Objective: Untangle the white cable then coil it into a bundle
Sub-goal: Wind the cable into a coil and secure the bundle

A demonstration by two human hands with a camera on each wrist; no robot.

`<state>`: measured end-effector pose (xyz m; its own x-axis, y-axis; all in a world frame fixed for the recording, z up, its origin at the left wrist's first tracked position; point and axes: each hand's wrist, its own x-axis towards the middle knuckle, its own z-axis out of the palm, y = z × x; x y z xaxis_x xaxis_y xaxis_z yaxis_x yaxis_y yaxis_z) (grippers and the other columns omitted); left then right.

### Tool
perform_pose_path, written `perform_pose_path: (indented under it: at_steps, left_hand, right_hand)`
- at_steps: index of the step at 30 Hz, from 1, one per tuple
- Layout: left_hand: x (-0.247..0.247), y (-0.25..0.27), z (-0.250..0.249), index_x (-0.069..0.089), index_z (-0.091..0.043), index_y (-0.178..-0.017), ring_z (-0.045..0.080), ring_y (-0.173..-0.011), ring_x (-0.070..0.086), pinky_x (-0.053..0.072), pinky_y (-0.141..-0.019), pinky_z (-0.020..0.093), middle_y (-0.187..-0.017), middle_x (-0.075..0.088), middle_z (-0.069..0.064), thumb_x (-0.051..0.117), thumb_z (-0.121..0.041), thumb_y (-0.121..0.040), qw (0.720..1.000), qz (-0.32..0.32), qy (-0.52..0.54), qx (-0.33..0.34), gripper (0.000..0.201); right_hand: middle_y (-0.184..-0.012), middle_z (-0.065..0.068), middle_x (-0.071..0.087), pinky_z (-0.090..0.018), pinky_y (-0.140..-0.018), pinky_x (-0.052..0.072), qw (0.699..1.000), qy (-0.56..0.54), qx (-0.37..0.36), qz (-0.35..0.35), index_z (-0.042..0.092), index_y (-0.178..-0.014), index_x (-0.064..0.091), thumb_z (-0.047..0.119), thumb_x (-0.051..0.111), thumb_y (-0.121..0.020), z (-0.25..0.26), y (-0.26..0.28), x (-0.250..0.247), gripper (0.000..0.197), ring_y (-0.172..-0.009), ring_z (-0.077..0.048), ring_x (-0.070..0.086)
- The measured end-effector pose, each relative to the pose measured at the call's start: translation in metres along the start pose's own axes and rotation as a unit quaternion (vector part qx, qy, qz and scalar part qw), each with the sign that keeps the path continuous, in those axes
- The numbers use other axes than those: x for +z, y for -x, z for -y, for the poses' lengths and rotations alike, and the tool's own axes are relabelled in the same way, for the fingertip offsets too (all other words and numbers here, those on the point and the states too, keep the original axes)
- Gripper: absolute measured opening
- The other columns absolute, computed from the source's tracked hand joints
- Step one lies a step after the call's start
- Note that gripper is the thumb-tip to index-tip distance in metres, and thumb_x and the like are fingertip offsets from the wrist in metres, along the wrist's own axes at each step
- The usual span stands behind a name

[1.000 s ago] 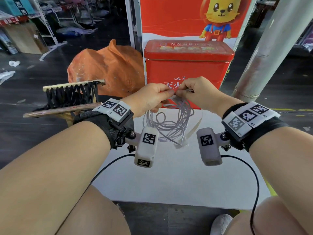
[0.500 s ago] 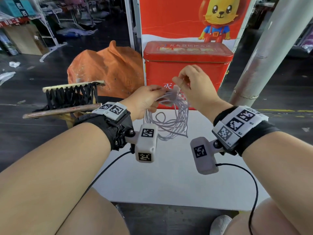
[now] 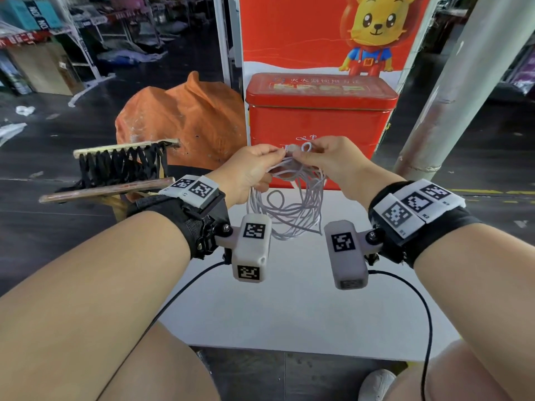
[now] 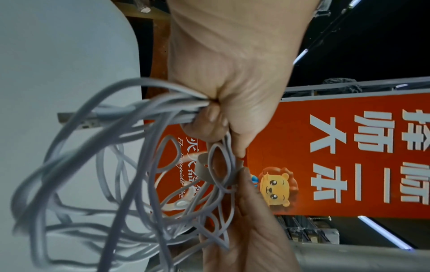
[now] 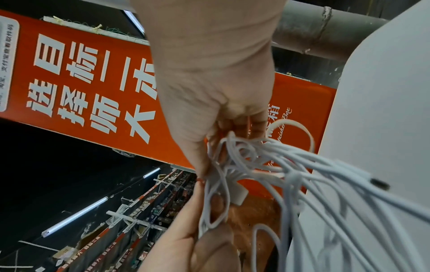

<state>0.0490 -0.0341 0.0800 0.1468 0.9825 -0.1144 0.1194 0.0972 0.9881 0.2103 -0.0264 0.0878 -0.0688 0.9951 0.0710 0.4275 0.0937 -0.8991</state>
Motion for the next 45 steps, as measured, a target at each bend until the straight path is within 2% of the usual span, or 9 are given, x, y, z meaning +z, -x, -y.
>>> perform_pose_path:
  at_steps: [5, 12, 15, 20, 25, 29, 34, 38, 45]
  left_hand:
    - [0.000, 0.001, 0.002, 0.060, -0.017, -0.091, 0.003, -0.033, 0.025, 0.021, -0.034, 0.013, -0.069, 0.045, 0.002, 0.050, -0.022, -0.099, 0.999, 0.026, -0.046, 0.012, 0.014]
    - [0.005, 0.006, 0.003, 0.062, -0.016, -0.098, 0.008, -0.046, 0.037, 0.031, -0.042, 0.016, -0.063, 0.055, -0.002, 0.051, -0.020, -0.097, 0.975, 0.086, -0.203, 0.024, 0.012]
    - [0.009, 0.006, 0.001, 0.061, -0.015, -0.097, 0.004, -0.040, 0.033, 0.028, -0.039, 0.014, -0.056, 0.050, -0.005, 0.049, -0.018, -0.098, 0.983, 0.084, -0.157, 0.040, 0.013]
    - [0.013, 0.009, -0.008, 0.059, -0.014, -0.092, 0.003, -0.035, 0.026, 0.023, -0.036, 0.014, -0.052, 0.047, -0.009, 0.050, -0.021, -0.098, 0.983, 0.103, -0.122, 0.091, 0.013]
    - [0.016, 0.013, -0.013, 0.066, -0.008, -0.100, -0.001, -0.037, 0.039, 0.029, -0.037, 0.011, -0.050, 0.057, -0.014, 0.066, -0.021, -0.089, 0.974, 0.093, -0.162, 0.130, 0.017]
    - [0.013, 0.011, -0.012, 0.063, 0.004, -0.105, -0.005, -0.034, 0.046, 0.029, -0.036, 0.006, -0.049, 0.058, -0.011, 0.063, -0.013, -0.090, 0.991, 0.016, -0.089, 0.098, 0.023]
    - [-0.001, 0.005, -0.006, 0.064, -0.013, -0.094, -0.001, -0.032, 0.043, 0.029, -0.034, 0.011, -0.064, 0.055, 0.001, 0.058, -0.017, -0.093, 0.993, -0.077, -0.066, 0.053, 0.007]
    - [-0.006, 0.001, -0.002, 0.063, -0.016, -0.086, 0.012, -0.048, 0.042, 0.029, -0.037, 0.015, -0.074, 0.059, 0.010, 0.056, -0.020, -0.094, 0.995, -0.078, -0.055, 0.033, 0.011]
    - [-0.026, 0.000, -0.002, 0.064, -0.016, -0.097, 0.007, -0.046, 0.040, 0.031, -0.038, 0.015, -0.070, 0.060, 0.003, 0.061, -0.026, -0.092, 0.993, -0.111, -0.023, 0.033, 0.011]
  right_hand:
    - [-0.073, -0.009, 0.055, -0.031, -0.068, 0.039, 0.998, -0.003, 0.069, 0.012, 0.011, -0.077, 0.062, 0.036, 0.074, -0.077, -0.001, -0.003, -0.001, 0.028, -0.069, -0.017, 0.049]
    - [-0.072, -0.003, 0.061, -0.020, -0.058, 0.043, 0.997, 0.016, -0.050, -0.060, -0.001, -0.082, 0.069, 0.021, 0.070, -0.084, 0.009, 0.000, -0.006, 0.022, -0.062, -0.012, 0.050]
    - [-0.079, -0.013, 0.068, -0.035, -0.065, 0.055, 0.991, 0.055, -0.069, -0.099, -0.006, -0.088, 0.063, 0.017, 0.058, -0.092, 0.006, -0.004, -0.004, 0.024, -0.067, -0.024, 0.064]
    - [-0.090, 0.000, 0.054, -0.022, -0.067, 0.033, 0.976, 0.115, -0.062, -0.175, 0.009, -0.104, 0.058, 0.023, 0.047, -0.098, 0.002, -0.009, 0.000, 0.019, -0.081, -0.014, 0.049]
    - [-0.091, -0.010, 0.063, -0.023, -0.063, 0.036, 0.972, 0.138, -0.065, -0.178, 0.011, -0.087, 0.051, 0.025, 0.044, -0.099, -0.001, -0.012, 0.004, 0.019, -0.079, -0.021, 0.054]
    - [-0.094, -0.002, 0.052, -0.021, -0.062, 0.036, 0.968, 0.081, -0.105, -0.213, 0.010, -0.105, 0.047, 0.018, 0.056, -0.090, 0.002, -0.007, 0.008, 0.019, -0.082, -0.017, 0.049]
    - [-0.091, 0.000, 0.056, -0.030, -0.080, 0.038, 0.920, 0.269, -0.284, -0.016, 0.012, -0.087, 0.065, 0.014, 0.065, -0.076, 0.004, 0.003, 0.019, 0.012, -0.089, -0.022, 0.052]
    - [-0.096, -0.011, 0.055, -0.036, -0.075, 0.037, 0.856, 0.395, -0.331, -0.022, 0.009, -0.090, 0.066, 0.024, 0.068, -0.083, 0.000, 0.001, 0.024, 0.018, -0.089, -0.029, 0.048]
    - [-0.072, -0.001, 0.055, -0.023, -0.061, 0.039, 0.933, 0.251, -0.258, -0.001, 0.004, -0.075, 0.059, 0.001, 0.063, -0.076, -0.007, 0.002, -0.010, 0.005, -0.063, -0.016, 0.048]
